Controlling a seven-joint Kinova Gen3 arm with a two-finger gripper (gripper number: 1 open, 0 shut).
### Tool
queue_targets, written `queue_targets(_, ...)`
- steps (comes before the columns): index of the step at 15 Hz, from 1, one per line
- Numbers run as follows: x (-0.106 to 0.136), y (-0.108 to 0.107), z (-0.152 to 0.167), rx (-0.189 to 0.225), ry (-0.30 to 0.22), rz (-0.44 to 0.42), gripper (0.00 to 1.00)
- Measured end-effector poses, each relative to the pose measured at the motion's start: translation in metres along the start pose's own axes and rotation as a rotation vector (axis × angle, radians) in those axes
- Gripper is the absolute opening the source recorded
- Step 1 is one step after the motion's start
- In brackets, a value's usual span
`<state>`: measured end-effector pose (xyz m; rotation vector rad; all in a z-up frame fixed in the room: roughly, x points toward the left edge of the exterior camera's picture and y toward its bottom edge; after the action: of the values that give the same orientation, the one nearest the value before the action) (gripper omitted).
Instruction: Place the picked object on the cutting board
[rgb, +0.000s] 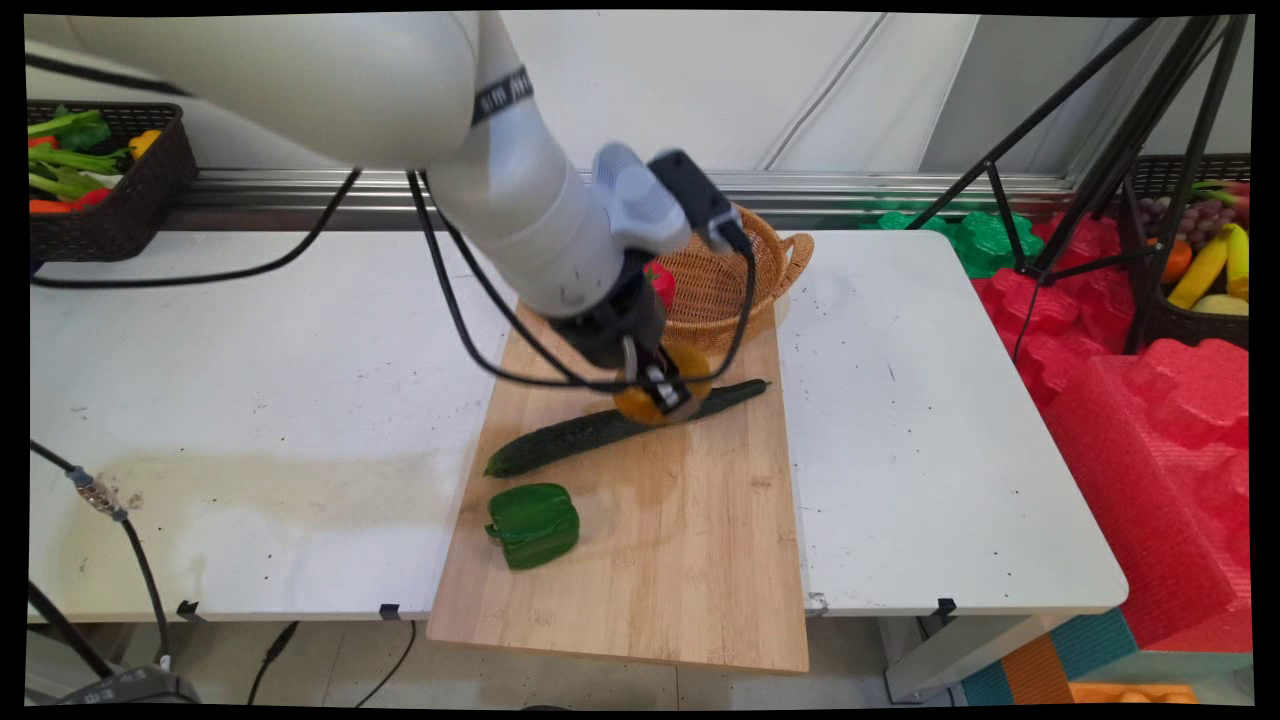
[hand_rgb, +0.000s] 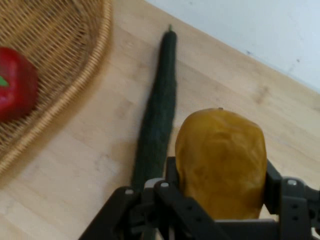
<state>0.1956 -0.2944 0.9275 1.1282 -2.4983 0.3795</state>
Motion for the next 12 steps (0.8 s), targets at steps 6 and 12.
queue_targets(6,-0.010,0.033,0.030,-0.020,-0.032,0.061,0.00)
queue_targets(12,-0.012,0.051,0.073,-0.040,-0.056,0.130,0.00)
